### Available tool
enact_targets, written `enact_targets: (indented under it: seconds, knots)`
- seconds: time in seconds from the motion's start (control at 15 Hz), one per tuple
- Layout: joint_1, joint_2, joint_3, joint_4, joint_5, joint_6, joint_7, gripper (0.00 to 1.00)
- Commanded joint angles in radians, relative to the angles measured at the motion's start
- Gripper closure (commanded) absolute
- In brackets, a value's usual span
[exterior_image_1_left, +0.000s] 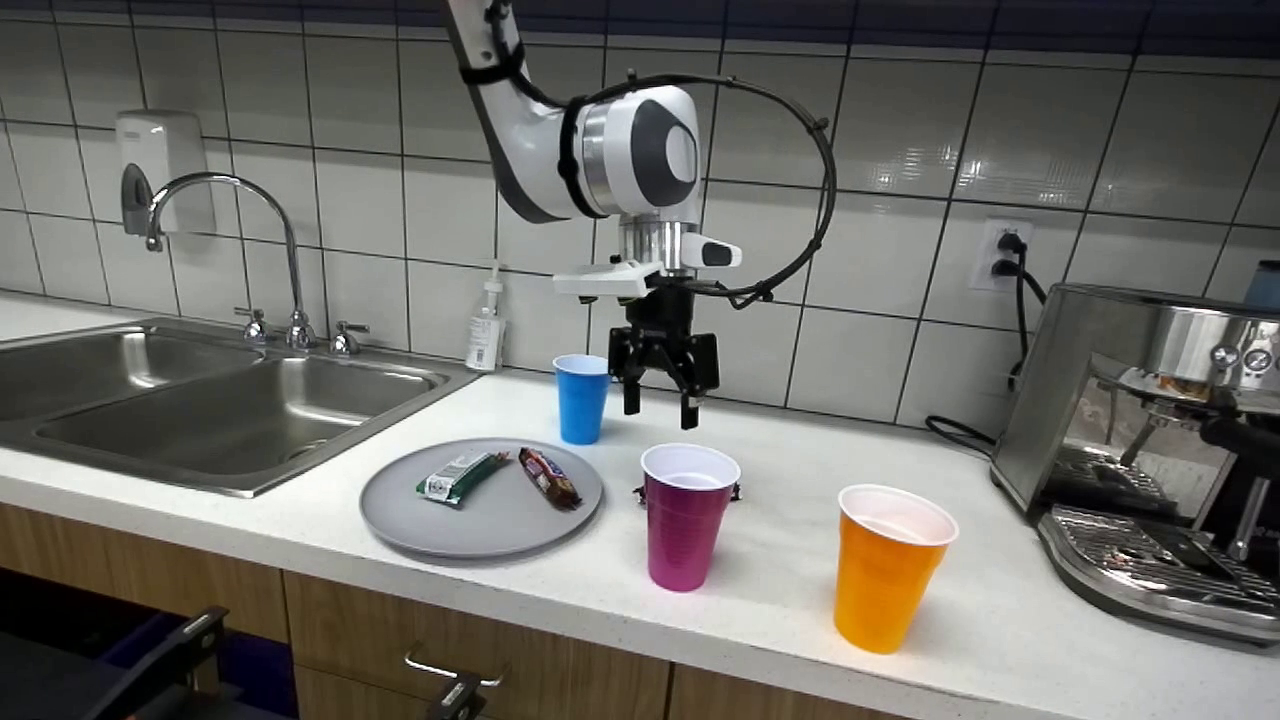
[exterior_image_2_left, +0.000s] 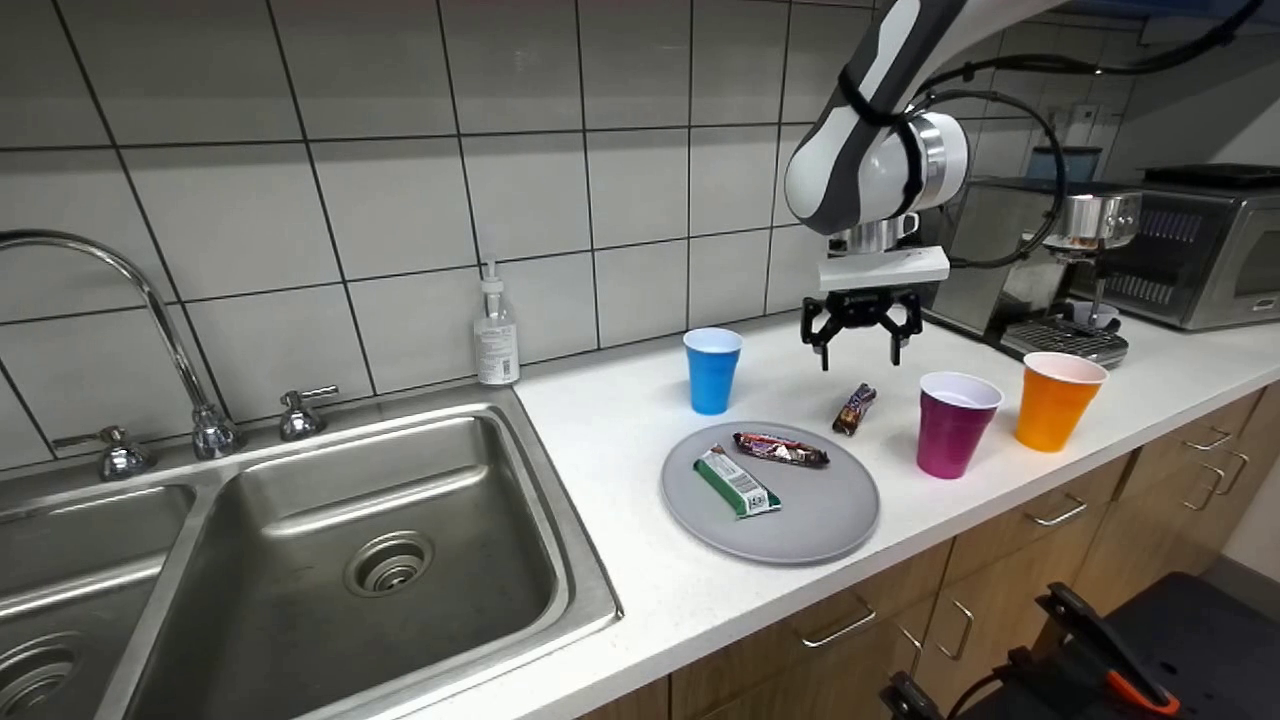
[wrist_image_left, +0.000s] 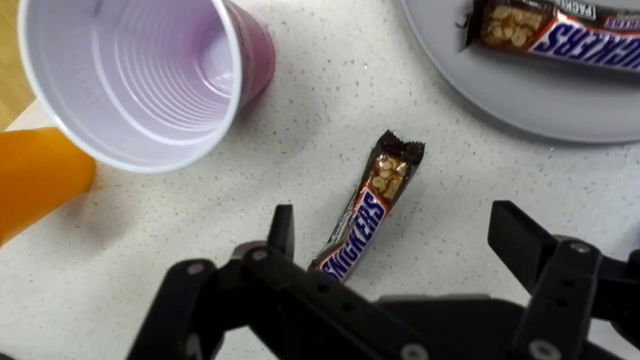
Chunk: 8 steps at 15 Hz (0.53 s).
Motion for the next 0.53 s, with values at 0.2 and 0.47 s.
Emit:
enact_targets:
  seconds: [0.2, 0.47]
  knots:
    - [0.008, -0.176, 0.058, -0.207, -0.105, 0.033, -0.204, 0.00]
    - [0.003, -0.215, 0.108, -0.261, -0.099, 0.047, -0.360, 0.00]
